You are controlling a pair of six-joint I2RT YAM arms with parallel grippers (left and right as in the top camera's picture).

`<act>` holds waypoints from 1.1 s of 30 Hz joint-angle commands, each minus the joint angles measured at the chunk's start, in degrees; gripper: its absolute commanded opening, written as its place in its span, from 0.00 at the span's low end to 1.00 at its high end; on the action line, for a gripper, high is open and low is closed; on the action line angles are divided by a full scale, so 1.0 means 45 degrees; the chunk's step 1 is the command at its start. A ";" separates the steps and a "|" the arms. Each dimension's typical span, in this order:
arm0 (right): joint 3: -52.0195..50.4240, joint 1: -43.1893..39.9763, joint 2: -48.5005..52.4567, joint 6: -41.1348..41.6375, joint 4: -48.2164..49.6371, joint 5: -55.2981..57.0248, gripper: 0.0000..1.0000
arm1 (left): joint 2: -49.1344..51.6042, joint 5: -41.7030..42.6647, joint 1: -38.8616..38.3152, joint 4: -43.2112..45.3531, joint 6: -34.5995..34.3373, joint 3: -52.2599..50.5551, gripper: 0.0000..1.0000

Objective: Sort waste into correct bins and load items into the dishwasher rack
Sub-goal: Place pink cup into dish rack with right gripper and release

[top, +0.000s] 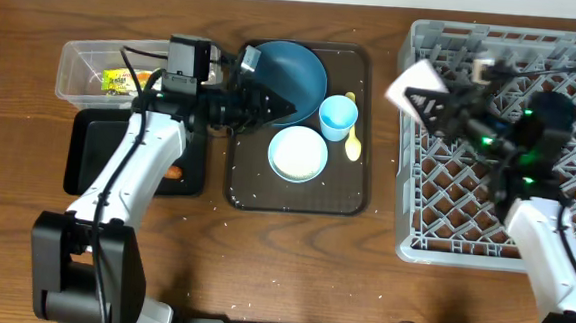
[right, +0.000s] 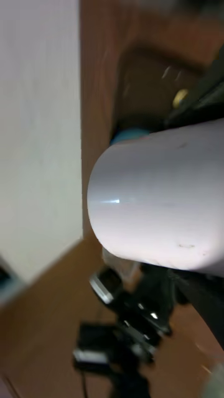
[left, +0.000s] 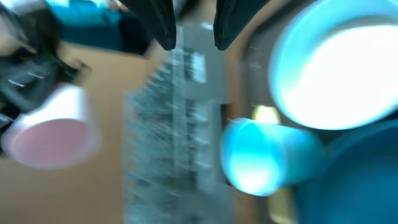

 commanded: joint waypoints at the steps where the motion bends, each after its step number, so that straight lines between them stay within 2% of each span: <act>1: 0.0282 -0.0860 -0.0272 -0.0010 -0.0908 0.0704 0.42 | -0.0199 -0.4745 -0.0291 -0.0573 0.0233 0.0151 0.24; 5: 0.1205 -0.1030 -0.0301 -0.1467 -0.3949 0.2613 0.44 | -0.0194 -0.7363 -0.0777 -0.1015 0.0228 0.0151 0.24; 10: 0.3473 -0.0869 -0.0301 -0.3623 -0.9044 0.7077 0.47 | -0.0194 -0.8908 -0.1501 -0.1117 0.0233 0.0068 0.24; 17: 0.6071 -0.0758 -0.0301 -0.3677 -1.2269 0.9836 0.44 | -0.0194 -1.0788 -0.2458 -0.1175 0.0233 -0.0219 0.24; 27: 0.6552 0.0112 -0.0126 -0.3920 -1.6611 1.0044 0.41 | -0.0185 -1.2356 -0.3045 -0.1161 0.0223 -0.0860 0.24; 33: 0.6552 0.1161 0.0612 -0.4575 -1.9443 1.0404 0.46 | -0.0185 -1.2682 -0.3045 -0.1243 0.0228 -0.1035 0.25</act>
